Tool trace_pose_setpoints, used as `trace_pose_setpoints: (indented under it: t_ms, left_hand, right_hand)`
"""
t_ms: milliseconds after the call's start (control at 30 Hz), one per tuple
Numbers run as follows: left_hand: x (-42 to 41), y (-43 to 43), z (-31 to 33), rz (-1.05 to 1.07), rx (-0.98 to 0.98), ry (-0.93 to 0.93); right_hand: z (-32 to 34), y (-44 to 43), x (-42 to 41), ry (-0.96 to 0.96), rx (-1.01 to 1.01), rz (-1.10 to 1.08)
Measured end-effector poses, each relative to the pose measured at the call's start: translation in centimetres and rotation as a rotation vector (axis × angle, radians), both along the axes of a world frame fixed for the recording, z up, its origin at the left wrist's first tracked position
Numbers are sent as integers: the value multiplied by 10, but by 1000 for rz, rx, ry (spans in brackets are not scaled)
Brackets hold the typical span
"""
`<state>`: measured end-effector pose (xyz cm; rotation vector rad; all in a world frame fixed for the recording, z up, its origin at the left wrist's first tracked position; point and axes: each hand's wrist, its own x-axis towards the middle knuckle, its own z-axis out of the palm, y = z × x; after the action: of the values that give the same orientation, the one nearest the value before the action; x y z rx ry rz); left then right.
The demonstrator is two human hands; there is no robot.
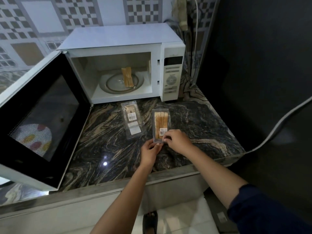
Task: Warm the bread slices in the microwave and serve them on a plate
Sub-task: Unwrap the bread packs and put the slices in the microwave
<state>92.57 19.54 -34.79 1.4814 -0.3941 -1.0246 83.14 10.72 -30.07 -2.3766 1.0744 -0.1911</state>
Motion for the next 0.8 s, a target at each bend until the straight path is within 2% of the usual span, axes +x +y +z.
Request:
trace_pose_setpoints:
  t_ms: [100, 267, 467, 567, 733, 800]
  left_hand:
    - [4, 0, -4, 18, 0, 30]
    - [4, -3, -4, 127, 21, 113]
    - [2, -7, -2, 243, 32, 221]
    - [2, -5, 0, 231, 15, 254]
    - [4, -3, 3, 214, 7, 311]
    - [5, -3, 5, 215, 11, 345]
  right_hand:
    - [7, -6, 3, 91, 17, -2]
    - [12, -11, 7, 140, 76, -7]
    - [40, -30, 8, -48, 288, 27]
    - [69, -41, 10, -121, 158, 34]
    - [93, -44, 23, -269, -354, -56]
    - [93, -43, 28, -329, -485, -132]
